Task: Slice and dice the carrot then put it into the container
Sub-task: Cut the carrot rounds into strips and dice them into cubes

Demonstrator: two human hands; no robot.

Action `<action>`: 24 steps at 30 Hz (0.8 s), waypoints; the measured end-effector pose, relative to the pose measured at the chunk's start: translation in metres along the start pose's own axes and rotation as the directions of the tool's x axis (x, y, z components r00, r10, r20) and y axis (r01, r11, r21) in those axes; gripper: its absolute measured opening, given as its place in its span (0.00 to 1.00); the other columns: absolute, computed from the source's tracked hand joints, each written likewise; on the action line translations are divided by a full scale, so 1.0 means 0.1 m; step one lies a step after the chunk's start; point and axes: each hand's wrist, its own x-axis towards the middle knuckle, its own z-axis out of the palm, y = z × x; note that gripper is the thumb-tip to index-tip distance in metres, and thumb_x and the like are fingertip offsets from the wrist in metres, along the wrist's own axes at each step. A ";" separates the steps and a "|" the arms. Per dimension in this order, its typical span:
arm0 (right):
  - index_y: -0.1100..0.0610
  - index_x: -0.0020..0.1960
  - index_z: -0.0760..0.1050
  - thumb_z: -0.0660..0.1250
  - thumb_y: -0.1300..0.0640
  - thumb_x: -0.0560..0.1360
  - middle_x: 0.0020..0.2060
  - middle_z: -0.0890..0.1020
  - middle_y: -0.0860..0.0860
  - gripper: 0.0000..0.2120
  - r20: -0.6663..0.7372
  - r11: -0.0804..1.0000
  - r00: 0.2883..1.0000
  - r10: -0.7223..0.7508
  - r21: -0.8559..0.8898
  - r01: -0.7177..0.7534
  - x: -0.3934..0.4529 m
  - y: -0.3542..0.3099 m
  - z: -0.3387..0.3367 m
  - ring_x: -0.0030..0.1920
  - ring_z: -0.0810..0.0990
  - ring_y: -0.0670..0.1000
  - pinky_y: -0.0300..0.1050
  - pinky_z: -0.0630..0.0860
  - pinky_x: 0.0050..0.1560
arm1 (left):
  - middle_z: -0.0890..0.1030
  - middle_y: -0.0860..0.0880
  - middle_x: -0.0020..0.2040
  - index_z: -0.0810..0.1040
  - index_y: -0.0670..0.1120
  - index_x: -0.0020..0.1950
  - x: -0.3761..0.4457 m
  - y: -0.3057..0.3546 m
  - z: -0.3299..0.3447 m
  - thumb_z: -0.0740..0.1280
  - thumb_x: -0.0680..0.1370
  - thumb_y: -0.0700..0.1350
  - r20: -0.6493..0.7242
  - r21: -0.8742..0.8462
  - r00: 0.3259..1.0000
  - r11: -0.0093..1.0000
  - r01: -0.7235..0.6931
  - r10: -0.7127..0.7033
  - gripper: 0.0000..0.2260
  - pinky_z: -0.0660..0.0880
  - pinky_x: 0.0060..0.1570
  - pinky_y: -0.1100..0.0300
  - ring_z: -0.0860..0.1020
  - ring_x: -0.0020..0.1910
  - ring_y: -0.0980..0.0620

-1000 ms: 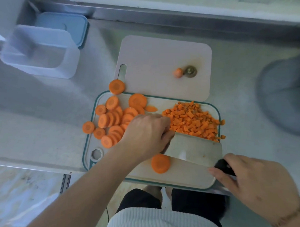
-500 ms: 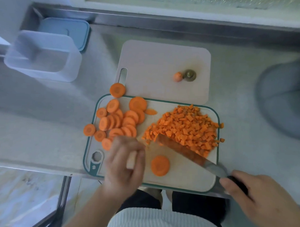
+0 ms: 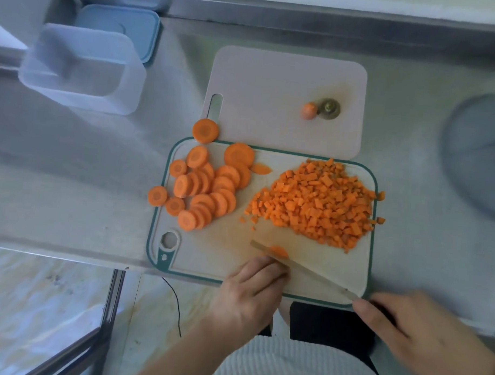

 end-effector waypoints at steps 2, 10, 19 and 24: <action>0.51 0.35 0.73 0.30 0.18 0.61 0.29 0.79 0.47 0.45 0.007 0.998 1.000 0.005 -0.056 -0.005 -0.01 0.01 0.03 0.31 0.78 0.44 0.43 0.75 0.36 | 0.81 0.47 0.58 0.85 0.39 0.51 -0.01 0.00 0.02 0.73 0.75 0.33 -0.016 0.011 1.000 1.000 0.005 -0.005 0.07 0.77 0.59 0.56 0.78 0.59 0.45; 0.50 0.38 0.72 0.21 0.20 0.56 0.30 0.78 0.51 0.51 0.036 0.983 0.999 0.027 -0.180 -0.020 0.03 -0.09 0.00 0.33 0.77 0.46 0.43 0.75 0.37 | 0.78 0.48 0.57 0.83 0.38 0.53 0.07 0.01 0.04 0.72 0.75 0.33 -0.087 -0.014 0.995 0.998 0.056 -0.057 0.07 0.79 0.53 0.51 0.80 0.54 0.44; 0.51 0.35 0.68 0.25 0.27 0.65 0.30 0.74 0.49 0.40 0.102 0.965 0.995 0.019 -0.262 0.008 0.26 -0.33 0.01 0.34 0.76 0.47 0.39 0.68 0.31 | 0.83 0.45 0.54 0.85 0.37 0.51 0.09 0.00 0.05 0.74 0.74 0.33 -0.091 -0.045 0.992 0.995 0.088 -0.091 0.07 0.79 0.56 0.53 0.81 0.55 0.44; 0.53 0.32 0.67 0.26 0.23 0.64 0.26 0.73 0.51 0.42 0.022 0.981 1.000 -0.018 -0.193 0.022 0.16 -0.18 -0.01 0.30 0.74 0.46 0.39 0.66 0.29 | 0.84 0.44 0.52 0.85 0.37 0.49 0.07 -0.04 -0.01 0.75 0.75 0.34 -0.077 -0.013 0.996 0.999 0.048 -0.049 0.04 0.79 0.54 0.52 0.82 0.54 0.44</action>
